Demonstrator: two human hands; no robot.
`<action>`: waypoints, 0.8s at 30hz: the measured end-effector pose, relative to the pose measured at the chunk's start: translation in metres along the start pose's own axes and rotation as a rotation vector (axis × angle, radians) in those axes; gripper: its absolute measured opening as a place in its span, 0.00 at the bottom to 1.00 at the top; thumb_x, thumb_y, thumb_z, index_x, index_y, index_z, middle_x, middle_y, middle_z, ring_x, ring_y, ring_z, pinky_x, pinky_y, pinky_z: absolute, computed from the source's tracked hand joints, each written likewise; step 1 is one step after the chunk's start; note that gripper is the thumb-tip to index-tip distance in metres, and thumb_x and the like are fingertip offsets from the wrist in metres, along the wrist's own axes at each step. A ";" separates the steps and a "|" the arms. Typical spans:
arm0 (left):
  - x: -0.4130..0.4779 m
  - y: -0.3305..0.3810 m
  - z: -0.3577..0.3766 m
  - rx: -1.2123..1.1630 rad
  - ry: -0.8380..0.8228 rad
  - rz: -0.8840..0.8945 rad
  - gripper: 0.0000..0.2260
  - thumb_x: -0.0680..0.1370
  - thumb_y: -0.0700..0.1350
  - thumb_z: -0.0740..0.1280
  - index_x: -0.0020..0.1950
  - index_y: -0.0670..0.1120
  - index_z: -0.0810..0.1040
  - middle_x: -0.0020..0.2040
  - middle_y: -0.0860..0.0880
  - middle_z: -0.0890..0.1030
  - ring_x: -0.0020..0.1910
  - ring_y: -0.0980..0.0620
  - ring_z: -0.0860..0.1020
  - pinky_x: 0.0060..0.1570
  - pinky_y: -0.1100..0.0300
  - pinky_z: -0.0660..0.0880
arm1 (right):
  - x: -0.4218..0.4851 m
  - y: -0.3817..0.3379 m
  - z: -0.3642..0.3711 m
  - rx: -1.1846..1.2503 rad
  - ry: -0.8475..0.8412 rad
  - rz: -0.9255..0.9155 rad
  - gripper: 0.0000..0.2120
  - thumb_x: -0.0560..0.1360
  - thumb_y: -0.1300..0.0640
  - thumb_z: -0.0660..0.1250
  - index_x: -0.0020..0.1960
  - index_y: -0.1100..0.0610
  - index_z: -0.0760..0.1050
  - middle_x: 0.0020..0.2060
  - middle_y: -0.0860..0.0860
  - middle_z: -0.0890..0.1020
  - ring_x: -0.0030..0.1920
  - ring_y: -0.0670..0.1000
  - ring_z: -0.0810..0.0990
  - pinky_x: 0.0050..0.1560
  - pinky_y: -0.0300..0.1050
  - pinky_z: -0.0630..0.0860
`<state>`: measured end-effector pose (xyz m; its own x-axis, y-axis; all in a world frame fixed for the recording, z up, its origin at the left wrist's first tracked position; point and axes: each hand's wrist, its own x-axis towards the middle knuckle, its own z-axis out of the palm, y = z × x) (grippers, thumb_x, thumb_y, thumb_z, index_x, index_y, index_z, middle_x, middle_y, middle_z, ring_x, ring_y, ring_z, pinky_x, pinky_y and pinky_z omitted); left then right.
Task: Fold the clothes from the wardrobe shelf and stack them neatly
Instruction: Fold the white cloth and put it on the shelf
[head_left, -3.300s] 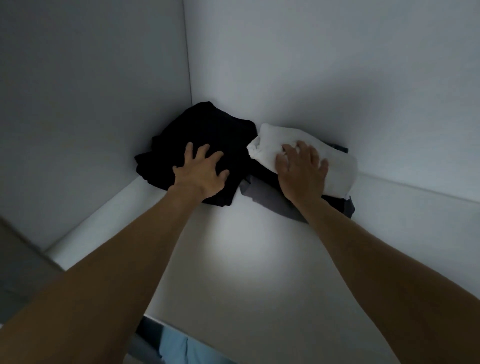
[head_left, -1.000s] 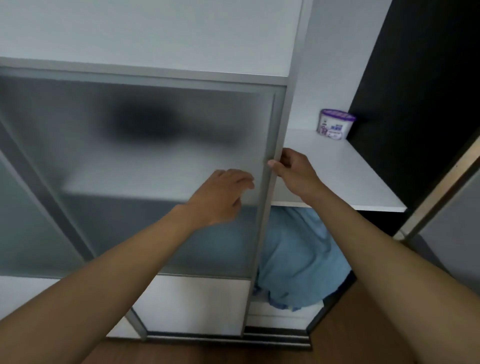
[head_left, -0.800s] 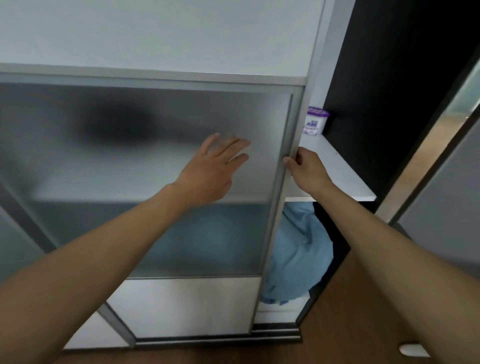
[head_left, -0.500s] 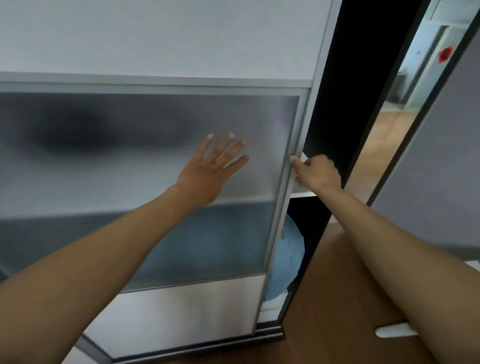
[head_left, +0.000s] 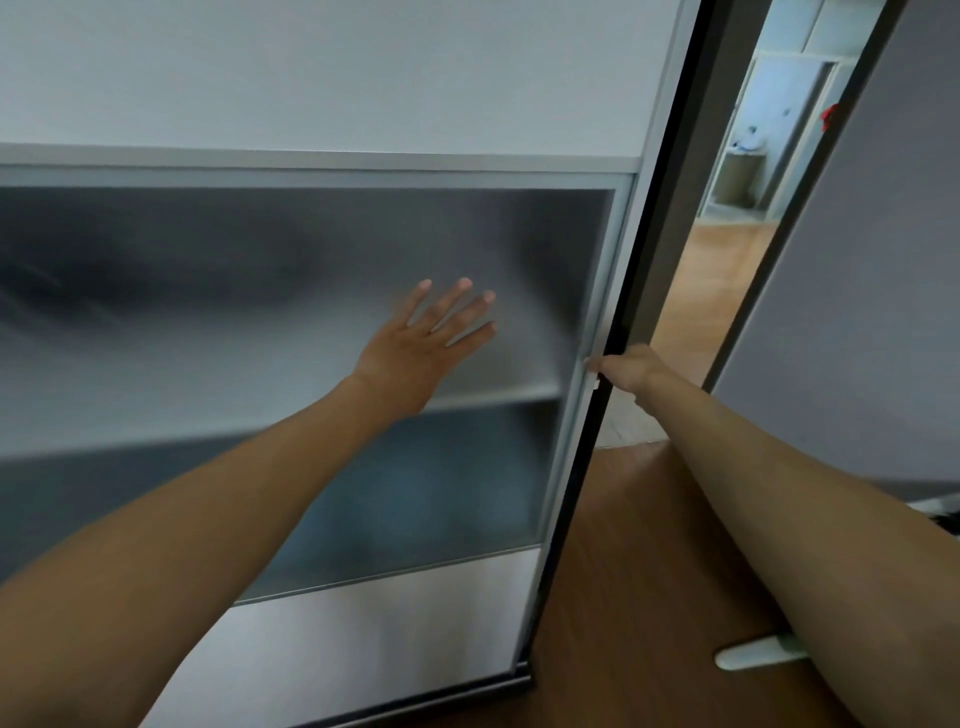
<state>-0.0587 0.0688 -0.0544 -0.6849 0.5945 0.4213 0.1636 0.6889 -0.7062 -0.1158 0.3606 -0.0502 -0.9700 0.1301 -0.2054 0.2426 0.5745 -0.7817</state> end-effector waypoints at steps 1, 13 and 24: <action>0.005 0.003 0.000 -0.024 -0.002 0.003 0.42 0.72 0.42 0.65 0.82 0.51 0.48 0.82 0.46 0.43 0.80 0.40 0.44 0.75 0.38 0.39 | 0.003 0.002 0.000 0.024 0.012 -0.009 0.30 0.78 0.52 0.70 0.71 0.69 0.66 0.70 0.62 0.72 0.69 0.62 0.71 0.57 0.46 0.68; 0.037 0.025 0.010 -0.023 -0.008 0.028 0.51 0.70 0.51 0.73 0.82 0.52 0.41 0.82 0.48 0.42 0.79 0.42 0.37 0.74 0.40 0.33 | 0.031 0.017 0.007 -0.045 0.245 -0.092 0.10 0.76 0.65 0.63 0.54 0.70 0.76 0.44 0.60 0.76 0.46 0.57 0.76 0.44 0.47 0.71; 0.020 0.042 -0.016 -0.200 -0.005 -0.068 0.32 0.70 0.43 0.58 0.76 0.46 0.66 0.81 0.45 0.55 0.80 0.40 0.54 0.75 0.38 0.50 | 0.010 0.024 0.030 0.169 0.311 -0.097 0.19 0.75 0.64 0.67 0.65 0.68 0.70 0.59 0.63 0.77 0.61 0.61 0.76 0.57 0.48 0.73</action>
<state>-0.0545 0.1165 -0.0663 -0.7029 0.5419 0.4607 0.2542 0.7964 -0.5488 -0.1190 0.3516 -0.0881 -0.9408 0.3361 0.0430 0.1234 0.4581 -0.8803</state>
